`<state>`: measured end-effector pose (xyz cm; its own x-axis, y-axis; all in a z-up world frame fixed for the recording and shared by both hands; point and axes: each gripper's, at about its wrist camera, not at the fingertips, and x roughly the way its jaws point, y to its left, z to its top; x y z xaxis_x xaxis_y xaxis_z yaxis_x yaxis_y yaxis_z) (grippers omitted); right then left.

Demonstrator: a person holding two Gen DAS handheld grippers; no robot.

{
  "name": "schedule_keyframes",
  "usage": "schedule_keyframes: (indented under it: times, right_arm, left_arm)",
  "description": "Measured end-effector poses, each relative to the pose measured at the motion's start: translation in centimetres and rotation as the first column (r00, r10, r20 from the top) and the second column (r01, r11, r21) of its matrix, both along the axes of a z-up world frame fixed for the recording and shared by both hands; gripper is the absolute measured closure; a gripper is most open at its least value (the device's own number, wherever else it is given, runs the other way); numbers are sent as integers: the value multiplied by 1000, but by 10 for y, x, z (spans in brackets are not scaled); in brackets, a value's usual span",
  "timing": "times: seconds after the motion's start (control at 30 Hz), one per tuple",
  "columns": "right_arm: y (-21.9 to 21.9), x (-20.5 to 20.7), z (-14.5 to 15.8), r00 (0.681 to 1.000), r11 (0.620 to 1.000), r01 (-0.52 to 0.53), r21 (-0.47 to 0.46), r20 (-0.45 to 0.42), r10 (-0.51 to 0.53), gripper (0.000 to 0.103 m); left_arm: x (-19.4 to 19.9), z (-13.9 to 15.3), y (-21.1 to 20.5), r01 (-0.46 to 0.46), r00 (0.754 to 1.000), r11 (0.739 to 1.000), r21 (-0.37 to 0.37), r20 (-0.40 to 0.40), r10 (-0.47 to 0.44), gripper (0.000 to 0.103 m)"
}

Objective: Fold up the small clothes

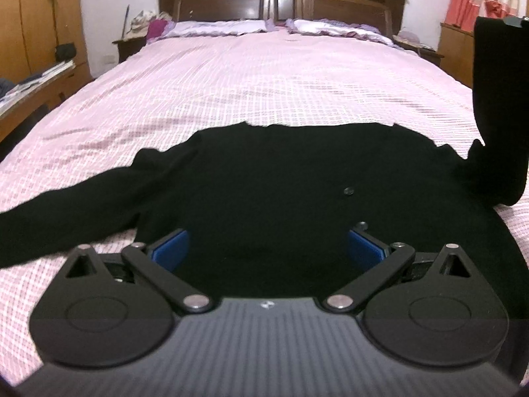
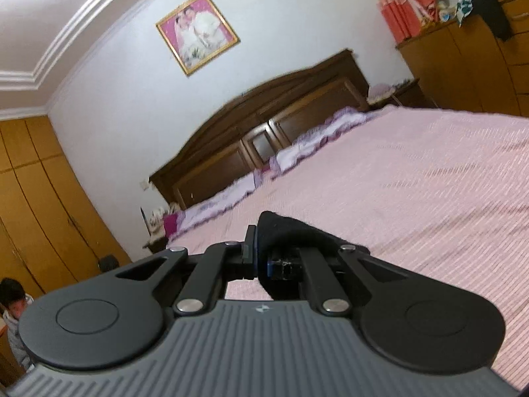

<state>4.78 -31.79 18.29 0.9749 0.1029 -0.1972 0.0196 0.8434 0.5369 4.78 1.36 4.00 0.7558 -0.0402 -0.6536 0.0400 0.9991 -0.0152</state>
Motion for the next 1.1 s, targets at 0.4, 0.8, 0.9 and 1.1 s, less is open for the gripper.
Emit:
schedule_keyframes:
  times: [0.4,0.8,0.9,1.1]
  right_arm:
    - [131,31,-55,971,980,-196,-26,-143,191,99]
    - [201,67,-149,879,944,-329,-12,-370,301,99]
    - [204,75,-163,857,934,-356,-2,-398,326,99]
    - [205,87,-186,807,922,-387,31,-472,355,95]
  left_arm:
    - [3,-7,27,-81,995,995,-51,-56,78,0]
    - [0,-10,49,-146,987,986,-85,-75,139,0]
    - [-1,-11,52,-155,986,984,-91,-78,148,0]
    - [-1,-14,54,-161,985,982,-101,-80,153,0]
